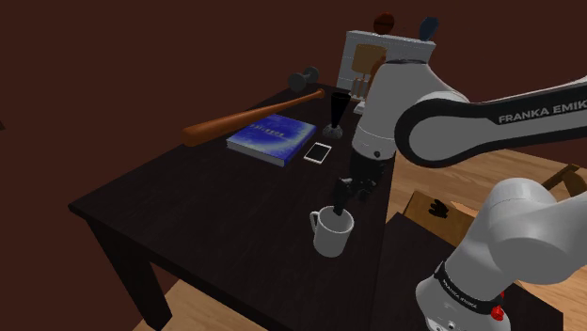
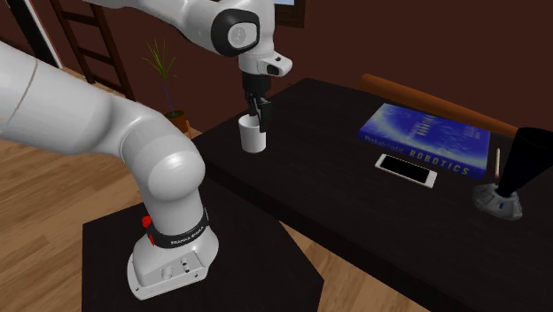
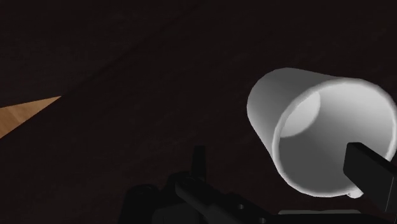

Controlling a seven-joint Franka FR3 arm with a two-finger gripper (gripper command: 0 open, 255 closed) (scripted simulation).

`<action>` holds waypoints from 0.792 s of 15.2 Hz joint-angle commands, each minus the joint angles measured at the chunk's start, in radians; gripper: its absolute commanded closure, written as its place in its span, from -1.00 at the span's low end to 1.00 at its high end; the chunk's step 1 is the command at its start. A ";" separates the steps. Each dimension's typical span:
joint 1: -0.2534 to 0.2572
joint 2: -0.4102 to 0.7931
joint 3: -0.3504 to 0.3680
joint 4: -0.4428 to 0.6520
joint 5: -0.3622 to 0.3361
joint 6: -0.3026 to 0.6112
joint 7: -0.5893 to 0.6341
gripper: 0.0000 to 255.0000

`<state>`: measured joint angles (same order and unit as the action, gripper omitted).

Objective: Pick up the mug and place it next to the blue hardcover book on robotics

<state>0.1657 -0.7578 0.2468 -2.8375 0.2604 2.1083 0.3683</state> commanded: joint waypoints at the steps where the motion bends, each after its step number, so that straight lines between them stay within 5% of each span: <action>1: 0.008 0.030 0.015 -0.011 0.016 0.046 0.010 -1.00; 7: 0.017 0.101 0.037 -0.062 0.039 0.168 0.005 -1.00; 12: 0.017 0.101 0.037 -0.062 0.039 0.168 0.005 -1.00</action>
<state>0.1823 -0.6566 0.2838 -2.8991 0.2997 2.2761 0.3733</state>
